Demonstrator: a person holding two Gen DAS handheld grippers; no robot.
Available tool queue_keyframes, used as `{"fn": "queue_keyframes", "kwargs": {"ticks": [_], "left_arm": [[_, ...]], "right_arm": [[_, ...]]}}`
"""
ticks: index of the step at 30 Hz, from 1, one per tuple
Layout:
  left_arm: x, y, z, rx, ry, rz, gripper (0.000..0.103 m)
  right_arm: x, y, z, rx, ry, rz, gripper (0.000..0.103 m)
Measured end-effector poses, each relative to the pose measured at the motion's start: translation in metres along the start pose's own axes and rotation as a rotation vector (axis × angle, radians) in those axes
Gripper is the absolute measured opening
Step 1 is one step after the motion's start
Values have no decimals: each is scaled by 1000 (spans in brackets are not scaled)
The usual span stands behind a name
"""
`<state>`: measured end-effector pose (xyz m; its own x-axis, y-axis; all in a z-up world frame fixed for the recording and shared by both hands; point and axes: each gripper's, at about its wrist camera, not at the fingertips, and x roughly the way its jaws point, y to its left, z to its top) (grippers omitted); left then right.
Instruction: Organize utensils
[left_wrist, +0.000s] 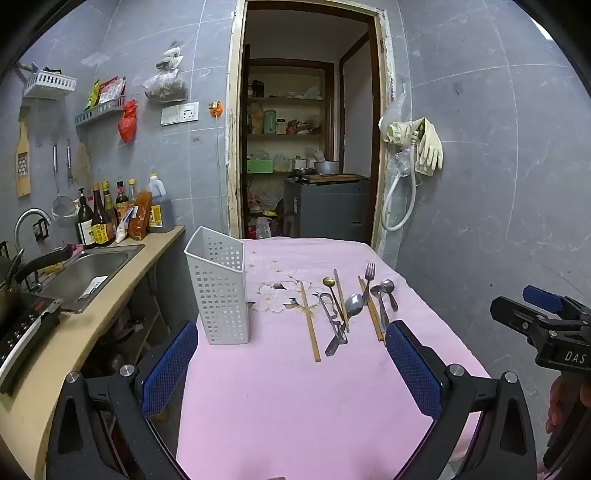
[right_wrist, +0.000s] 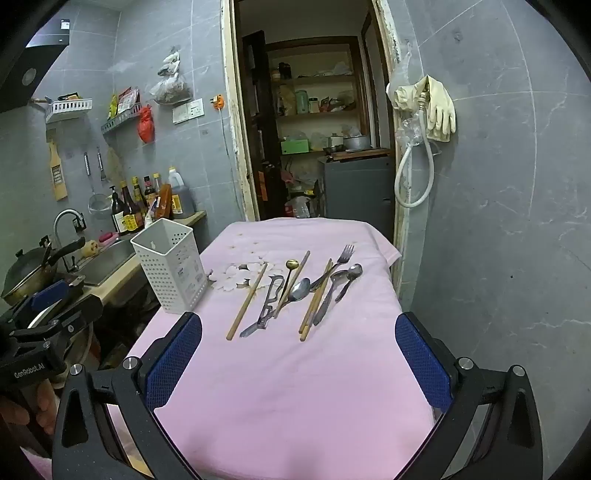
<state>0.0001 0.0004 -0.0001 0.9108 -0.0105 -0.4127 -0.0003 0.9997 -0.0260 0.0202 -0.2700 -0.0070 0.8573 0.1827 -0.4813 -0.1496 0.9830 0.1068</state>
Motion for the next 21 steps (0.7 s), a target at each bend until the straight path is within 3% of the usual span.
{"fn": "queue_keyframes", "kwargs": {"ticks": [21], "left_arm": [[4, 2, -3, -1, 5, 7, 102]], "right_arm": [[1, 3, -2, -2, -11, 8, 102]]}}
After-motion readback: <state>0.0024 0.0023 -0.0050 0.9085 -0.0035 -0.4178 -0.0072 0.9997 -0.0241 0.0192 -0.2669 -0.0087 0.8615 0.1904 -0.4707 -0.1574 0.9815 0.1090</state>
